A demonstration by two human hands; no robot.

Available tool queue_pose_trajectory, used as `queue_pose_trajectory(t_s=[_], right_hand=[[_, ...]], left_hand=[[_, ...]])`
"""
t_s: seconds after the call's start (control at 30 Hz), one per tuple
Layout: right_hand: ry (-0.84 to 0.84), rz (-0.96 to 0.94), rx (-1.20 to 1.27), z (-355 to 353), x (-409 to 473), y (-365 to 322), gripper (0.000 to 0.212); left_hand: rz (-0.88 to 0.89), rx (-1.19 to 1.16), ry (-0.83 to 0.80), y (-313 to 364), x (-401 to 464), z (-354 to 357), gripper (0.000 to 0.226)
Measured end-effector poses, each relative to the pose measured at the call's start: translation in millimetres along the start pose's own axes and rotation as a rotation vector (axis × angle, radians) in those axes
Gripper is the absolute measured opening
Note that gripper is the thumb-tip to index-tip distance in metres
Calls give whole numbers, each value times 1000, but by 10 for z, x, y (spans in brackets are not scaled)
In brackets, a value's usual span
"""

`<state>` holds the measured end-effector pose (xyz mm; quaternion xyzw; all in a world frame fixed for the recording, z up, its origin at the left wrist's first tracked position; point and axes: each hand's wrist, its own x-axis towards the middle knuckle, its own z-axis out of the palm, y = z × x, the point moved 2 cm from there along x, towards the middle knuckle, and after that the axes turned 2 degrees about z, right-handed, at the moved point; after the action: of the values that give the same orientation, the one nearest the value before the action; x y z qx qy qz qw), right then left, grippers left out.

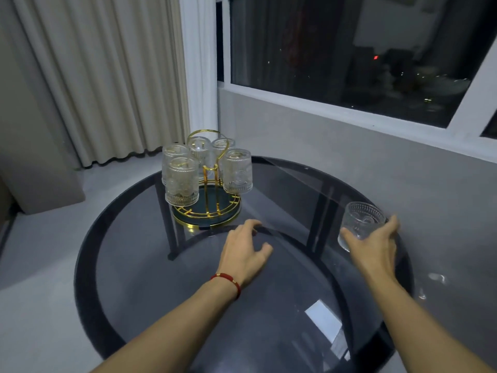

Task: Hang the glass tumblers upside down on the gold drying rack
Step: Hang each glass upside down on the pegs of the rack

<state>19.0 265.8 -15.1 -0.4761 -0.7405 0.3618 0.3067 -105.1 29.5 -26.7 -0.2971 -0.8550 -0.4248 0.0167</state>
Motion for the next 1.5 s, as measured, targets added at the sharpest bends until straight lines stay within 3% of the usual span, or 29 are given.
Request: queue_pose_trajectory(t_s=[0.2,0.33,0.47,0.6,0.73,0.83,0.97,1.1,1.2,1.33,1.5], right_hand=[[36,85,-48,149,134,99,94],[-25,-40,-102,121,40,6,87],[-259,-322,-57,132,-201,-212,72],[-559,-526,-17,246,-497,-433,78],[-679,-579,4,357,-696,-517,92],[-777,-403,169,436,-741,-559,86],[-1055,125,629,555,-862,-630,51],[-1043,171,763,637,-922,-716,41],[-885,66,689,647,-880,-764,40],[-590,-116,356,541,-824,-791,59],[-385,-328,193,346,-838,-1046,67]], left_hand=[[-17,-43,-27,77,-24,42,45],[12,-73,-63,84,-28,16,43],[-18,-260,-82,137,-16,-49,52],[-147,-659,-179,240,-22,-118,91],[-140,-586,-30,225,-45,-255,78],[-234,-763,33,155,-33,-373,67],[-295,-937,28,86,-31,-519,60],[-277,-976,-61,-36,-33,-589,51],[-197,-751,-68,-237,13,-688,42],[-58,-137,51,-624,112,-752,49],[23,274,-53,-890,196,-677,62]])
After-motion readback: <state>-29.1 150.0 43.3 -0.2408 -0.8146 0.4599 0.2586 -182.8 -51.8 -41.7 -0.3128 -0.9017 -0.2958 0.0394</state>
